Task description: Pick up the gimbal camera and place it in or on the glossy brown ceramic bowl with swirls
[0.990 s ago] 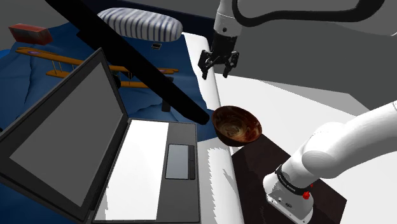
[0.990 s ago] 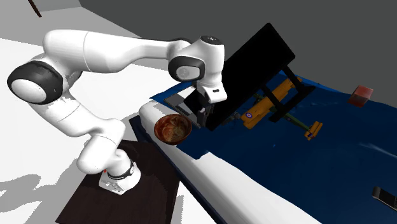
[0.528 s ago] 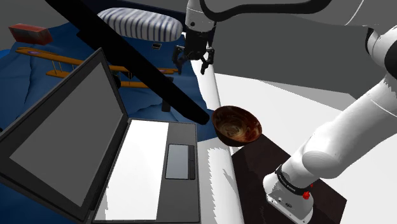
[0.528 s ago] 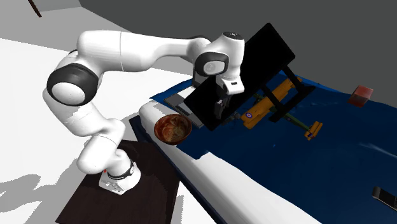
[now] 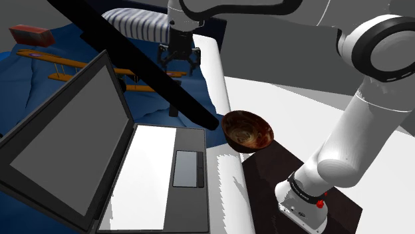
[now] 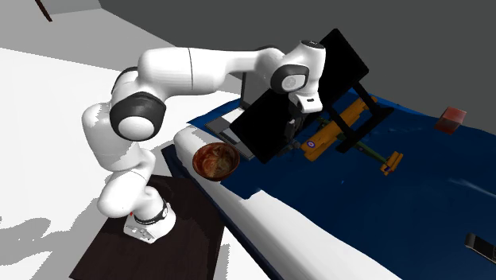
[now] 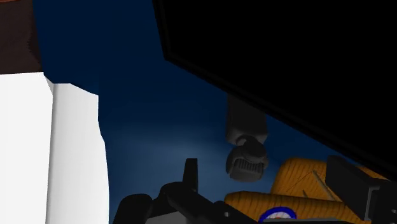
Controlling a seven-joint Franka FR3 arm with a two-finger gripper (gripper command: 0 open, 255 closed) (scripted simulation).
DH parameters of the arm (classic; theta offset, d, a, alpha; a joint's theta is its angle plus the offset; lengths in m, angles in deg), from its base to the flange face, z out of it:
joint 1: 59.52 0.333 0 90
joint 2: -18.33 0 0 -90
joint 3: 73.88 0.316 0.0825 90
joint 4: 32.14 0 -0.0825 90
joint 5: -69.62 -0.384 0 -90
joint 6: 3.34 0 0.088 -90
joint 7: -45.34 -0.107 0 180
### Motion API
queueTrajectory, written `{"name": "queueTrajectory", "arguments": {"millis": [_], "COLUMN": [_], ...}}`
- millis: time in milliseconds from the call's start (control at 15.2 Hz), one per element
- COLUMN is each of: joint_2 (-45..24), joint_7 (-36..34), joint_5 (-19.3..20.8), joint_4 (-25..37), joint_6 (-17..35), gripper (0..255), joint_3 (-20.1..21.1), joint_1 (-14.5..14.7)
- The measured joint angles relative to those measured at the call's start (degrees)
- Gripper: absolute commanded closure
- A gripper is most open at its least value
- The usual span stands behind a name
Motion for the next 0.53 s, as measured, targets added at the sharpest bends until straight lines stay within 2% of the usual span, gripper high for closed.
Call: {"name": "queueTrajectory", "arguments": {"millis": [528], "joint_2": [-0.46], "joint_7": [-0.32], "joint_5": [0.22], "joint_4": [-4.22], "joint_6": [4.67], "gripper": [0], "joint_3": [-0.1], "joint_1": [-0.05]}}
